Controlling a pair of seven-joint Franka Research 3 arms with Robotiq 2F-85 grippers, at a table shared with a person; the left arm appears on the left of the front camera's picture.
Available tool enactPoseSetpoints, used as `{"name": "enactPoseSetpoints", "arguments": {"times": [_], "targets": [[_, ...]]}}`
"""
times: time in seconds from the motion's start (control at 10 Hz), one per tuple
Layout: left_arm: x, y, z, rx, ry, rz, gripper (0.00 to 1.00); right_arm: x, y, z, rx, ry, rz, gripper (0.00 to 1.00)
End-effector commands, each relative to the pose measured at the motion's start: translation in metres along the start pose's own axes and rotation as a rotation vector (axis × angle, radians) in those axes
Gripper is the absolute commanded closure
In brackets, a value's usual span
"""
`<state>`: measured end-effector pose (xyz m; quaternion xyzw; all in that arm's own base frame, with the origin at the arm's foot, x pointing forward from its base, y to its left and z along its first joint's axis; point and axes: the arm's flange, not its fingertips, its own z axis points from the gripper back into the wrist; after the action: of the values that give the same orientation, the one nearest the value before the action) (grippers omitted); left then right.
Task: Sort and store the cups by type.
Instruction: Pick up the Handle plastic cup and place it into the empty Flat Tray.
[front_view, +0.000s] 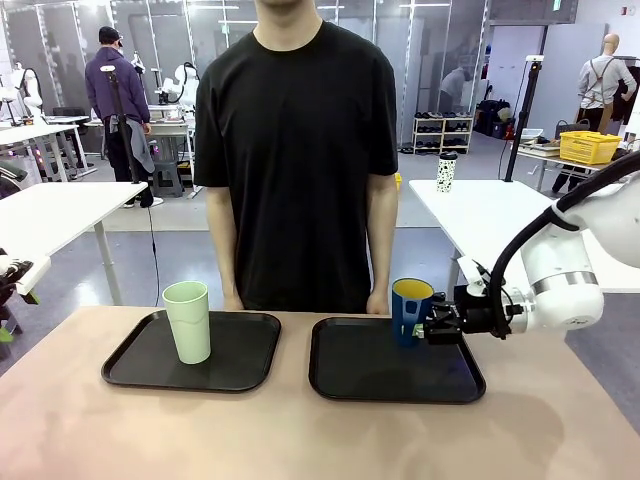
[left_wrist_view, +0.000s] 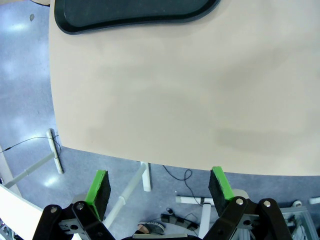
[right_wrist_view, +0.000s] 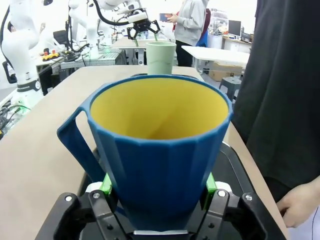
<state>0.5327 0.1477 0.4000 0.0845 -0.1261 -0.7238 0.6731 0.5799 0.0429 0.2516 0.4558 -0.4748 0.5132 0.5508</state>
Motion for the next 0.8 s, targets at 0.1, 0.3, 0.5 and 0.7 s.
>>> {"name": "enactPoseSetpoints", "arguments": {"times": [0.1,0.3,0.5,0.7], "targets": [[-0.002,0.000,0.001,0.023,-0.021,-0.014,0.00,-0.022,-0.013,-0.015,-0.060,0.005,0.018,0.28],[-0.002,0.000,0.001,0.023,-0.021,-0.014,0.00,-0.036,-0.017,-0.017,-0.084,0.006,0.019,0.28],[-0.002,0.000,0.001,0.023,-0.021,-0.014,0.00,-0.046,-0.019,-0.020,-0.093,0.018,0.010,0.28],[-0.002,0.000,0.001,0.023,-0.021,-0.014,0.00,-0.052,-0.019,-0.022,-0.081,0.006,-0.007,0.28]]}}
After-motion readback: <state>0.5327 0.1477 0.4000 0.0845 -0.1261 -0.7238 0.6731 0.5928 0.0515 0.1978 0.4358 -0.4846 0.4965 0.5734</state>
